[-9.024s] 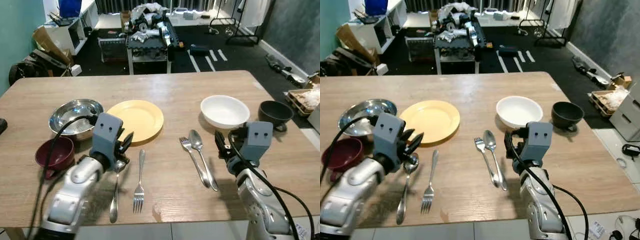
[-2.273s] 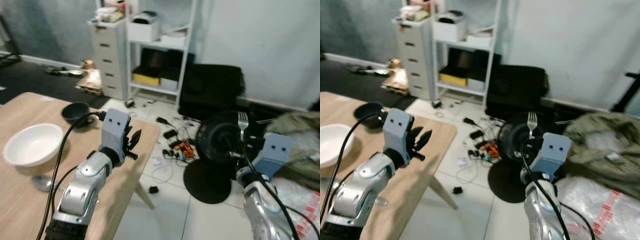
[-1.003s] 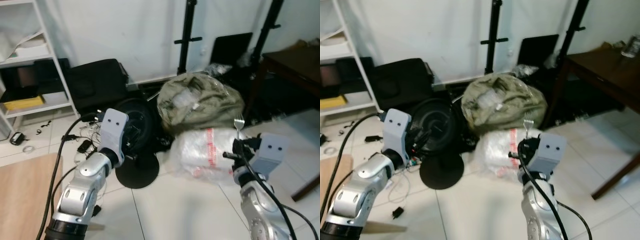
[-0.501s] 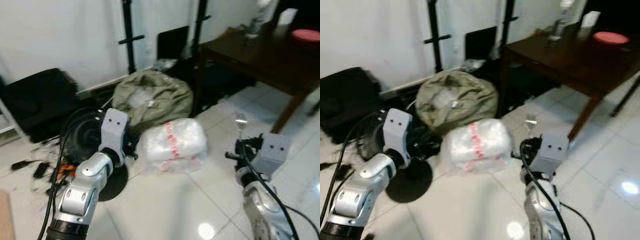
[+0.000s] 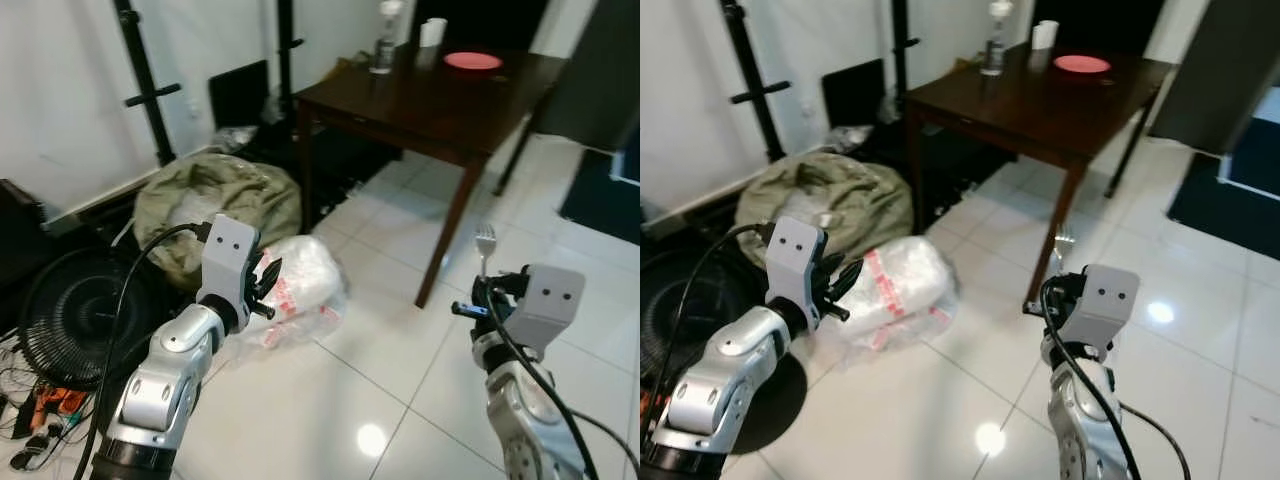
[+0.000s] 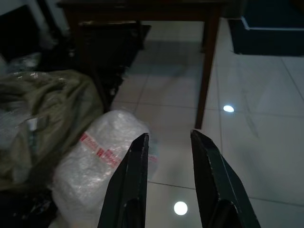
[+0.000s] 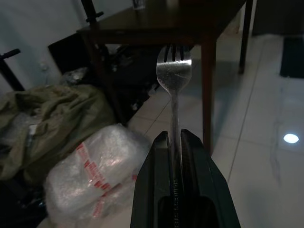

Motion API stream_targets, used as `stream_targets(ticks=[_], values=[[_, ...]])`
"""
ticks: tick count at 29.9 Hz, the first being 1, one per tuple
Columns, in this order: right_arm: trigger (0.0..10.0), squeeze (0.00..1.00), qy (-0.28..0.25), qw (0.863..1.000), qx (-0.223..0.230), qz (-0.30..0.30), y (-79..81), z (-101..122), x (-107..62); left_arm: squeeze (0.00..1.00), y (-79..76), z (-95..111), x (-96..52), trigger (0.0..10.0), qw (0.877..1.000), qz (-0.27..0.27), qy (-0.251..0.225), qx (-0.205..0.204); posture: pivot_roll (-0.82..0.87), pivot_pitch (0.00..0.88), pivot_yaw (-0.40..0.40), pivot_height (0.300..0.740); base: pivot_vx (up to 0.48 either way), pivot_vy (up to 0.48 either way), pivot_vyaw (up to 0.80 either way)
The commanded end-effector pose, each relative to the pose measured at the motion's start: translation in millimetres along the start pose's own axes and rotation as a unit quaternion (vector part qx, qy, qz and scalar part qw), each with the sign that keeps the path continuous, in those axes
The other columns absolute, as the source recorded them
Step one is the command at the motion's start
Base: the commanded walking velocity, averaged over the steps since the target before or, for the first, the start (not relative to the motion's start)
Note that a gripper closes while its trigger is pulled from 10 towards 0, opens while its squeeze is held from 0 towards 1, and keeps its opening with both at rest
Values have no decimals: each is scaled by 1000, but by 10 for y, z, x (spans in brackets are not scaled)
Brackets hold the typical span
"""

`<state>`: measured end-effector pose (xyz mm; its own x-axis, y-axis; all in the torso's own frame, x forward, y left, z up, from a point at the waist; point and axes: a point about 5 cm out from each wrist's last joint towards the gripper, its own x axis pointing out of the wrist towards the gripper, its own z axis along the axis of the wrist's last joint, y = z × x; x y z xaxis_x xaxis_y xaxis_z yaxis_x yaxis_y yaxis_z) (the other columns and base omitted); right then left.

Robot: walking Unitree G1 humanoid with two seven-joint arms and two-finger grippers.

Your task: Setting the table

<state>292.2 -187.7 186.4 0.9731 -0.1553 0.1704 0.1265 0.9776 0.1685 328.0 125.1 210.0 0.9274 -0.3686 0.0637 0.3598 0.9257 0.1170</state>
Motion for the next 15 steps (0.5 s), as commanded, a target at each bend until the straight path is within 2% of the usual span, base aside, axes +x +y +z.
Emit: stream_targets(ticks=[1, 11, 15], values=[[10000, 0, 7, 1000, 2, -6, -25, -30, -13, 0, -10, -39, -8, 10000, 1000, -1, 7, -1, 42, 115, 111, 740, 0, 0, -781], [10000, 0, 4, 1000, 1, -5, -18, -19, -6, 0, -42, -9, -7, 10000, 999, -10, 2, -40, 41, 109, 111, 740, 0, 0, -781], [10000, 0, 4, 1000, 1, -4, -19, -17, -5, 0, -60, 1, -8, 10000, 997, -13, 1, -70, 41, 109, 111, 740, 0, 0, -781]])
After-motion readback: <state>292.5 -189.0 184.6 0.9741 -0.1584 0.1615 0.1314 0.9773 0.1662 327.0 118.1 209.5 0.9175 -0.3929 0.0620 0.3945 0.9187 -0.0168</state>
